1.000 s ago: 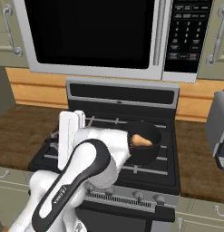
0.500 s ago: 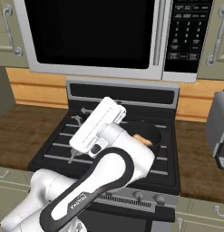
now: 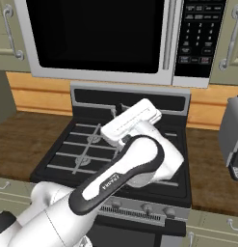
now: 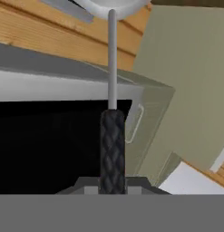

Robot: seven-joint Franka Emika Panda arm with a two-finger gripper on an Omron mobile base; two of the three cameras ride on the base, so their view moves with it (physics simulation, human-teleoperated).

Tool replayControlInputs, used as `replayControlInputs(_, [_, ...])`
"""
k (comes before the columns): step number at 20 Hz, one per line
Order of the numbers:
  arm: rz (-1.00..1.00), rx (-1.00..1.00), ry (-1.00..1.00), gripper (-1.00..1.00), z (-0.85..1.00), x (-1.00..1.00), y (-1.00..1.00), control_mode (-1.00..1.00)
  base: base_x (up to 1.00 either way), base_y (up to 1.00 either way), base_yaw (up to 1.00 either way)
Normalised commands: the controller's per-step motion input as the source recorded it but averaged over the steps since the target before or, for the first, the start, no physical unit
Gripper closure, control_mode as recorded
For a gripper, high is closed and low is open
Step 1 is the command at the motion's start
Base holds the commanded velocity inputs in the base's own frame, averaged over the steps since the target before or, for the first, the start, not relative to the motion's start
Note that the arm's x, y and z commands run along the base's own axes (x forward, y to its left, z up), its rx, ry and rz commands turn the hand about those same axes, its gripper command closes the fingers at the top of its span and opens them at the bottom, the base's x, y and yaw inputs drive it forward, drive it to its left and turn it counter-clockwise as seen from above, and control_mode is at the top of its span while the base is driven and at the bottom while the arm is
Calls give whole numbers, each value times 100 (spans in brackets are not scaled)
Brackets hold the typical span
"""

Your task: Put the squash and carrot in the pot. Retrieve the spatula and lightly stir the vegetables in the pot.

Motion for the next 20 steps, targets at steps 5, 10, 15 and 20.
replayControlInputs(5, [-9, 0, 26, 100, -42, 68, -61, -100, 0, 0, 0])
replayControlInputs(10, [-11, 0, 6, 100, -66, 60, -13, -100, 0, 0, 0])
replayControlInputs(15, [-17, 0, 0, 100, -11, 55, -1, -100, 0, 0, 0])
replayControlInputs(20, [-20, 0, 5, 100, -45, 60, -3, -100, 0, 0, 0])
